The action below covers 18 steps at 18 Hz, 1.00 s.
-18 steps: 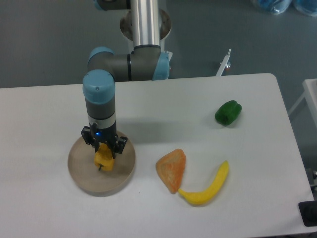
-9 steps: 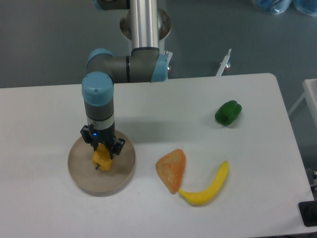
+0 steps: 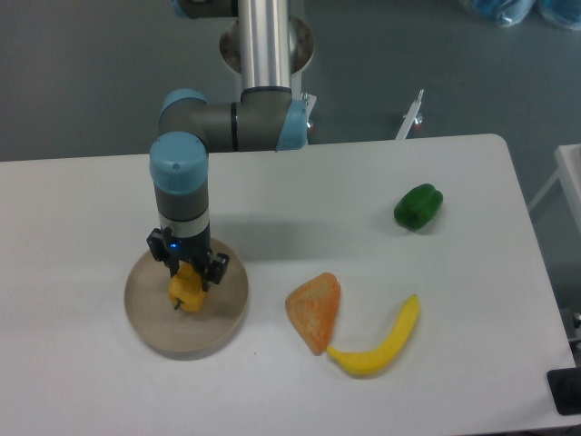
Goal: Place the yellow pepper on the plate
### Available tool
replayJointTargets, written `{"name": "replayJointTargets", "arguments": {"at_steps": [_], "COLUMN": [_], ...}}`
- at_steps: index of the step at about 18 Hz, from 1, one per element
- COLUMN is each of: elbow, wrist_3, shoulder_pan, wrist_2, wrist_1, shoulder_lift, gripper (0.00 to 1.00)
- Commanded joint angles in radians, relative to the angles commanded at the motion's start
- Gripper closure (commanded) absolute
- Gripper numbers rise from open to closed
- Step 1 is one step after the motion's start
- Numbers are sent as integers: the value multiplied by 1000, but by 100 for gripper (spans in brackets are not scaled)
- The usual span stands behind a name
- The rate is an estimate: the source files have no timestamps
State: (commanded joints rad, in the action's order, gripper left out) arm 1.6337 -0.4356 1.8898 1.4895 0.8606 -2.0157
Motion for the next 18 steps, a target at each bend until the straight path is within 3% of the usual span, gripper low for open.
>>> {"name": "replayJointTargets", "arguments": {"at_steps": [4, 9, 18], "elbow": [-11, -23, -71], "wrist_3": [-8, -61, -296], "shoulder_pan": [20, 113, 368], "wrist_2": [-2, 6, 40], "wrist_1": [0, 3, 5], "shoulder_lift": [12, 49, 72], "gripper": [0, 0, 0]}}
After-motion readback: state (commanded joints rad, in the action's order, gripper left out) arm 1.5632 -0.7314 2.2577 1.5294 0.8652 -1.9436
